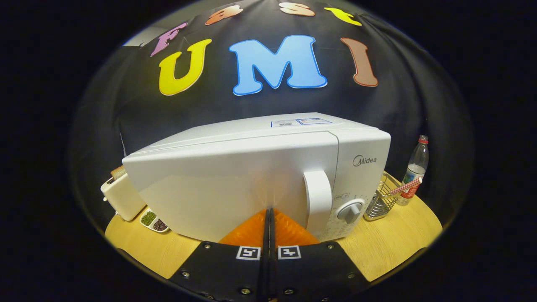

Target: Open the microwave, put the food inside, and close the microwave door.

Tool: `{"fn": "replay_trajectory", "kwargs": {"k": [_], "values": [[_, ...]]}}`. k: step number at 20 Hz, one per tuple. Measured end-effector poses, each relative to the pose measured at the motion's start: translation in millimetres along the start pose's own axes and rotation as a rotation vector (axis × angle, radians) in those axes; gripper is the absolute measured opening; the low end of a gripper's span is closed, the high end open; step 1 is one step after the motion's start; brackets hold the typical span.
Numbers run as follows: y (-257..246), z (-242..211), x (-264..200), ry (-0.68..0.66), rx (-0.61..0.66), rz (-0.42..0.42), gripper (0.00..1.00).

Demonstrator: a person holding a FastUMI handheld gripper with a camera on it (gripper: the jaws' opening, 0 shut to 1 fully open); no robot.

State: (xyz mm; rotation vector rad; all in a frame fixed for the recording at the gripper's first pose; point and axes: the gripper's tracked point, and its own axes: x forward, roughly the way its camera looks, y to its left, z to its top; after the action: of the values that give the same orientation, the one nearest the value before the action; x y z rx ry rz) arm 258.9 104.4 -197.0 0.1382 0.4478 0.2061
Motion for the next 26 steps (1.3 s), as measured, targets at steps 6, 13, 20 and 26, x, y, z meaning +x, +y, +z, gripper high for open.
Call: {"fn": "replay_trajectory", "kwargs": {"k": [6, 13, 20, 26], "values": [[6.4, 30.5, -62.2, -0.117, -0.102, -0.018, 0.01], [22.2, 50.9, -148.4, -0.199, -0.086, -0.015, 0.01], [36.3, 39.9, -222.7, -0.235, -0.082, -0.034, 0.01], [43.8, 25.8, -271.7, -0.278, -0.1, -0.045, 0.51]]}}
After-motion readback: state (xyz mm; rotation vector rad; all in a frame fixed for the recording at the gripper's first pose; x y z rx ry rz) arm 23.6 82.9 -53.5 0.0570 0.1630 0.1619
